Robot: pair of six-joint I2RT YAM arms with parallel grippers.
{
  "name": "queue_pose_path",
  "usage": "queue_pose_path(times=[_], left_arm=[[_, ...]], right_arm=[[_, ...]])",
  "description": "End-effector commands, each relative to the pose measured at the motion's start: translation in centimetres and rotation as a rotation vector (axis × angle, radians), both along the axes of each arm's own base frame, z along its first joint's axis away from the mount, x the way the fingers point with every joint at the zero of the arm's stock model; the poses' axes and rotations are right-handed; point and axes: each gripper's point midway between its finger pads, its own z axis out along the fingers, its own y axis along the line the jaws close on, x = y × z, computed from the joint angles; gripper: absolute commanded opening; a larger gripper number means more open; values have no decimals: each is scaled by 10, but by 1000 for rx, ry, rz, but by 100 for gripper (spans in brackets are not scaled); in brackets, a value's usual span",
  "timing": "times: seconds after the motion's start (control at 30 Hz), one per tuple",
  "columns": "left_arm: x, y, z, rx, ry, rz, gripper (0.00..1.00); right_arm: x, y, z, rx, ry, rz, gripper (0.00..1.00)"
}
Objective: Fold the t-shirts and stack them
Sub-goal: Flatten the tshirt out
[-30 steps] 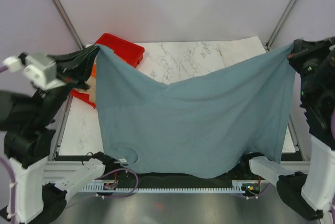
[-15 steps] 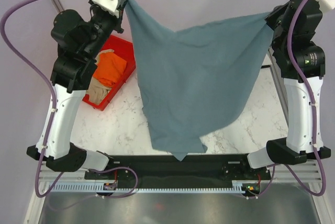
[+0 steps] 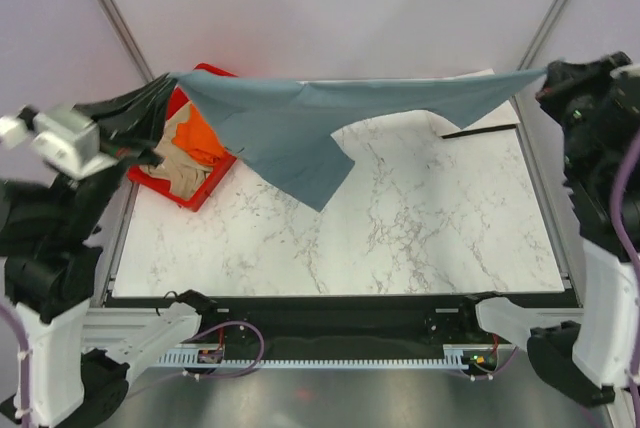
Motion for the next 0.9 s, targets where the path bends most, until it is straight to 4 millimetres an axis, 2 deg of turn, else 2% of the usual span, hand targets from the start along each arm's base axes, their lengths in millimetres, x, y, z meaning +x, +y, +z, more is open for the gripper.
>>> queue_pose_path(times=[0.0, 0.03, 0.07, 0.1, 0.17, 0.23, 0.33, 0.4, 0.43, 0.47, 0.5, 0.53, 0.57, 0.6, 0.63, 0.67, 0.7, 0.73, 0.77, 0.8, 0.83, 0.87], left_arm=[[-81, 10, 26, -92, -137, -163, 2], [-97, 10, 28, -92, -156, -207, 2], [-113, 14, 32, -98, -183, -228, 2], [-132, 19, 35, -107, -213, -246, 2], [-155, 25, 42, -117, -256, -278, 2], [-175, 30, 44, -116, -298, -295, 2], [-184, 35, 50, -110, -333, -285, 2], [-176, 32, 52, -93, -334, -270, 2], [-171, 33, 53, -80, -347, -241, 2], [-152, 27, 52, -63, -324, -221, 2], [-141, 24, 51, -50, -317, -202, 2], [-126, 24, 52, -28, -320, -153, 2], [-92, 12, 47, -4, -269, -130, 2], [-71, 5, 44, 12, -240, -112, 2], [-16, -18, 33, 67, -181, -93, 2], [-16, -18, 33, 68, -180, -93, 2], [1, -24, 32, 89, -188, -72, 2], [20, -28, 28, 101, -172, -48, 2], [60, -42, 13, 131, -116, -23, 2], [81, -43, 7, 155, -110, 27, 2], [101, -46, 2, 173, -96, 49, 2], [119, -51, -7, 191, -73, 58, 2]], right_arm=[[-83, -9, 29, 39, -144, 28, 0], [-108, -12, 34, 48, -180, 38, 0], [-124, -10, 42, 58, -219, 65, 0], [-136, -9, 47, 65, -242, 81, 0], [-163, -9, 55, 73, -285, 110, 0], [-177, -5, 56, 93, -307, 146, 0], [-184, -2, 59, 119, -330, 164, 0], [-181, -6, 62, 121, -335, 144, 0], [-173, -7, 65, 106, -329, 130, 0], [-166, -8, 67, 97, -322, 117, 0], [-158, -9, 68, 86, -312, 101, 0], [-135, -10, 68, 59, -283, 74, 0], [-122, -12, 68, 48, -264, 54, 0], [-107, -13, 65, 35, -235, 35, 0], [-59, -16, 48, -1, -143, -28, 0], [-58, -16, 48, -1, -142, -29, 0], [-30, -13, 41, -12, -112, -40, 0], [-9, -13, 25, -25, -65, -59, 0], [7, -11, 15, -39, -39, -62, 0], [33, -6, 7, -46, -29, -61, 0], [53, -4, -18, -59, 30, -64, 0], [67, -2, -31, -65, 55, -66, 0]])
